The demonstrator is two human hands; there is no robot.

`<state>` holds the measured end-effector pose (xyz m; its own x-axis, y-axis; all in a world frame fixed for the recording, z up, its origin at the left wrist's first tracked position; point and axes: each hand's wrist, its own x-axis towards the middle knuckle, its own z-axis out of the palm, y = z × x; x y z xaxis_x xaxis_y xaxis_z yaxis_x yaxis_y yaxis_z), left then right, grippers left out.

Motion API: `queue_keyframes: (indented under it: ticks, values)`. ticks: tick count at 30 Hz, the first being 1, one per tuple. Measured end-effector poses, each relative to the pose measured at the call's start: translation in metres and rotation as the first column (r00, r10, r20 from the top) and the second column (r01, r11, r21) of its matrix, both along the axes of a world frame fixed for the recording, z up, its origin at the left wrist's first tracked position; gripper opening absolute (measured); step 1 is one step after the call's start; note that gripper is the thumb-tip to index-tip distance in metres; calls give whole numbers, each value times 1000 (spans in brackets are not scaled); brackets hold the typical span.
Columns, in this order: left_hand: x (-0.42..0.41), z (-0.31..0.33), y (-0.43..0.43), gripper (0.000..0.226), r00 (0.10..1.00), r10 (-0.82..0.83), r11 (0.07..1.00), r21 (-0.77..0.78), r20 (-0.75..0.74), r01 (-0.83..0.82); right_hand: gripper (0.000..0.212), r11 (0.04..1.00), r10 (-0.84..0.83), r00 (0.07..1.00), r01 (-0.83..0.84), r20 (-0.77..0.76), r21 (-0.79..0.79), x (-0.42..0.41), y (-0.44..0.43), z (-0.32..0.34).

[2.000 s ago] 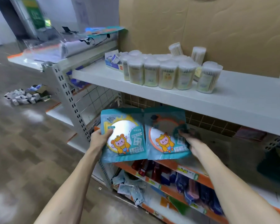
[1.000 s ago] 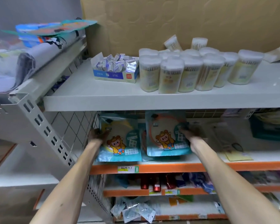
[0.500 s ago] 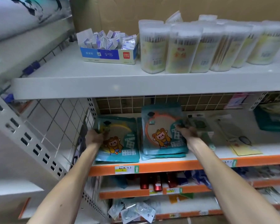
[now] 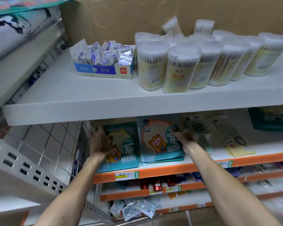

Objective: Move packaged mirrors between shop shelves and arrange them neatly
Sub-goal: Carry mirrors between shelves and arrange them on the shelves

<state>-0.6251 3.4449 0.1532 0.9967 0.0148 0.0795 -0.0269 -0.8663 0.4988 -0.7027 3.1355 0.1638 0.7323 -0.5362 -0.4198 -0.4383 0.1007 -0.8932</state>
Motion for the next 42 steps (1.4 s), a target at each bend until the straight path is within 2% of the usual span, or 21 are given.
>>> queue_keyframes:
  ticks: [3, 5, 7, 9, 12, 14, 17, 21, 25, 31, 34, 38, 42]
  values:
    - [-10, 8, -16, 46, 993, -110, 993, 42, 39, 108, 16, 999, 2, 999, -3, -44, -40, 0, 8, -7]
    - [-15, 6, -22, 40, 976, -207, 975, 94, 73, 200, 11, 997, -4, 1000, 3, -22, -83, -2, 14, -11]
    - [-20, 4, -26, 39, 956, -272, 960, 107, 111, 261, 23, 969, 27, 1000, -30, -17, -244, -2, 18, -17]
    - [-25, 1, -28, 42, 945, -301, 950, 131, 130, 285, 27, 837, 97, 987, -149, -125, -527, 0, 21, -21]
    - [-32, 2, -31, 46, 935, -330, 938, 157, 128, 309, 40, 679, 94, 974, -215, -207, -702, 2, 25, -27]
    - [-37, 5, -30, 47, 923, -360, 927, 168, 136, 336, 42, 606, 137, 968, -249, -209, -756, -3, 32, -21]
    - [-48, 18, -29, 53, 885, -434, 891, 222, 167, 395, 41, 438, 300, 935, -313, -191, -843, -20, 42, -1]
    - [-67, 49, -39, 72, 861, -492, 850, 282, 128, 444, 65, 229, 502, 815, -450, -291, -863, -41, 48, 43]
    - [-87, 79, -51, 80, 844, -509, 836, 329, 166, 440, 72, 53, 515, 786, -428, -343, -902, -59, 50, 78]
    - [-138, 98, -62, 87, 800, -558, 758, 527, 219, 384, 75, -205, 519, 783, -275, -343, -939, -113, 42, 93]
    - [-173, 93, -72, 89, 754, -607, 717, 582, 252, 383, 82, -247, 488, 811, -225, -322, -942, -154, 29, 82]
    - [-220, 86, -99, 91, 693, -688, 643, 625, 217, 443, 84, -273, 420, 837, -251, -350, -929, -216, 0, 72]
    - [-252, 93, -137, 89, 624, -755, 591, 623, 202, 512, 81, -216, 337, 886, -258, -320, -942, -268, -32, 76]
